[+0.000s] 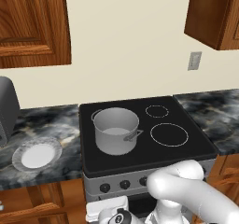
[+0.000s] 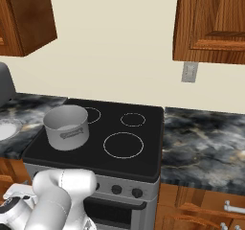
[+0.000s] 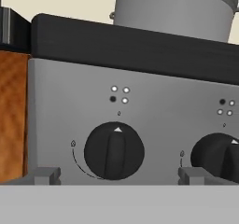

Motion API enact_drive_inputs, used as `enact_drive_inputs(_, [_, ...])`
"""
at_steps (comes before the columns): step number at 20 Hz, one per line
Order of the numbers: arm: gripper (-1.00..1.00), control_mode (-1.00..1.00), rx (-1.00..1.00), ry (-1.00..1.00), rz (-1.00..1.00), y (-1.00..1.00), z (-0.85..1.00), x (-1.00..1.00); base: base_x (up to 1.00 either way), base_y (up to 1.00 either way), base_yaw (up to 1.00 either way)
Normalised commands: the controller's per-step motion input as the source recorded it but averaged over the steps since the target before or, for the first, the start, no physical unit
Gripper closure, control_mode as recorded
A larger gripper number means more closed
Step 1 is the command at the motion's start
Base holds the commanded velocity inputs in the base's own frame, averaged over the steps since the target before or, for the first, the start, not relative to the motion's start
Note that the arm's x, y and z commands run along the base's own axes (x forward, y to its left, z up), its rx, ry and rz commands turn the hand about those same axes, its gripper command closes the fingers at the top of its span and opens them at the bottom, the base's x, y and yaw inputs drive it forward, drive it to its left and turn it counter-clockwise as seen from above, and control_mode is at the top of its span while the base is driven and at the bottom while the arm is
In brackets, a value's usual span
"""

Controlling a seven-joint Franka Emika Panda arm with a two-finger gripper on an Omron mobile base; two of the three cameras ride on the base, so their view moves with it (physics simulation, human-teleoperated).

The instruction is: Retrieve the frozen meat and place it in the pot on a burner. Then turn the burner on.

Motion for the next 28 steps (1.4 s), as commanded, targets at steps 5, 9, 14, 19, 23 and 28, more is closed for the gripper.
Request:
enact_drive_inputs(5, [-1.0, -1.0, 0.0, 0.0, 0.0, 0.07, 0.0, 0.0, 0.0, 0.0, 0.0])
enact_drive_inputs(9, [-1.0, -1.0, 0.0, -0.01, 0.0, 0.01, -0.05, 0.02, 0.0, 0.0, 0.0])
enact_drive_inputs(14, [-1.0, -1.0, 0.0, -0.01, 0.0, 0.0, -0.09, 0.1, 0.0, 0.0, 0.0])
enact_drive_inputs(19, [-1.0, -1.0, 0.0, 0.0, 0.0, 0.0, 0.0, 0.12, 0.0, 0.0, 0.0])
enact_drive_inputs(23, [-1.0, -1.0, 0.0, 0.0, 0.0, 0.0, 0.0, 0.09, 0.0, 0.0, 0.0])
enact_drive_inputs(28, [-1.0, -1.0, 0.0, 0.0, 0.0, 0.0, 0.0, 0.04, 0.0, 0.0, 0.0])
